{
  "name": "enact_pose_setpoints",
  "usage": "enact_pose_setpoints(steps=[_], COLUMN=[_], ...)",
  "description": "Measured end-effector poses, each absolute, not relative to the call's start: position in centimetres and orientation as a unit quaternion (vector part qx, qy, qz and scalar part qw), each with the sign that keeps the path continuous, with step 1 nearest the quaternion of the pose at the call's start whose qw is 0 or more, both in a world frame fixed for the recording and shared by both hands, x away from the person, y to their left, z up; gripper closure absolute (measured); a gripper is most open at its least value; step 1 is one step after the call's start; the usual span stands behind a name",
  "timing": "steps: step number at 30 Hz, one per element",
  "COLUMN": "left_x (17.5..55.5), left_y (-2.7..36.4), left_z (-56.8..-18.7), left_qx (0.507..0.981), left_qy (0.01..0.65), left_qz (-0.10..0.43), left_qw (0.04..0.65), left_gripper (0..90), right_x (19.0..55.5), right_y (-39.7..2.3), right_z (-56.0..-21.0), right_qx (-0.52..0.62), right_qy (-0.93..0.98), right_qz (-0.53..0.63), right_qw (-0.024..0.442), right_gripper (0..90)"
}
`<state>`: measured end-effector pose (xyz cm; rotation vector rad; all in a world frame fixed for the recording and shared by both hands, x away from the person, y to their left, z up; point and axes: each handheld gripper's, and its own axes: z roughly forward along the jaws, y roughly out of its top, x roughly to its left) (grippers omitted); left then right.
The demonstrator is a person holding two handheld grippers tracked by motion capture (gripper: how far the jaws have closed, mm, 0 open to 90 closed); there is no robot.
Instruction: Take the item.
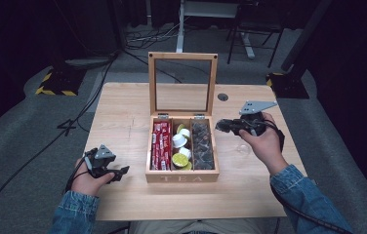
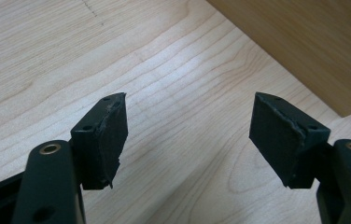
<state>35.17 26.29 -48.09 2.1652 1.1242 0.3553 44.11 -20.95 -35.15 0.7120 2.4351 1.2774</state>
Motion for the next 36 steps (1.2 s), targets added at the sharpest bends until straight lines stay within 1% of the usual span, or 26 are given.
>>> enact_pose_setpoints(steps=[15,36], left_x=[35.3,35.6], left_y=[26.6,26.7], left_z=[-48.9,-49.4], left_qx=[0.832,0.836], left_qy=[0.436,0.437], left_qz=[0.141,0.147], left_qw=[0.312,0.297], left_gripper=[26.9,24.9], right_x=[44.0,44.3], right_y=[-25.6,-29.1], right_z=[-34.5,-36.5], right_qx=[0.292,0.337], right_qy=[0.834,0.833], right_qz=[0.433,0.4], right_qw=[0.175,0.182], right_gripper=[86.0,85.9])
